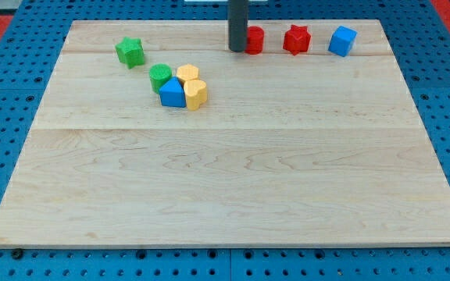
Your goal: Move the yellow hexagon to the left side of the red circle
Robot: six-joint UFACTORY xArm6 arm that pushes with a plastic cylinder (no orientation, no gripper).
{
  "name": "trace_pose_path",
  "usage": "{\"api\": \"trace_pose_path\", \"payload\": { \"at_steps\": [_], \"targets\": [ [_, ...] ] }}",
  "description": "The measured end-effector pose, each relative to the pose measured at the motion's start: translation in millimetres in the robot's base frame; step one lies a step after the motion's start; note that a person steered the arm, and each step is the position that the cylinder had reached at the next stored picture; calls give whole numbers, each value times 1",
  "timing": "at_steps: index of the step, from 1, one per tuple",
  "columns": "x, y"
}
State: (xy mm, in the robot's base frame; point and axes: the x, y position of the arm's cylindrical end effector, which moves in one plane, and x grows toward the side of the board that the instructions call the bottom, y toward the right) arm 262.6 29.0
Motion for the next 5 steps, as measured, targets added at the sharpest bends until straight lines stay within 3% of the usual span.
{"api": "trace_pose_path", "payload": {
  "at_steps": [1, 2, 3, 4, 5],
  "targets": [
    [3, 2],
    [37, -69],
    [64, -28],
    [109, -59],
    [125, -79]
  ]
}}
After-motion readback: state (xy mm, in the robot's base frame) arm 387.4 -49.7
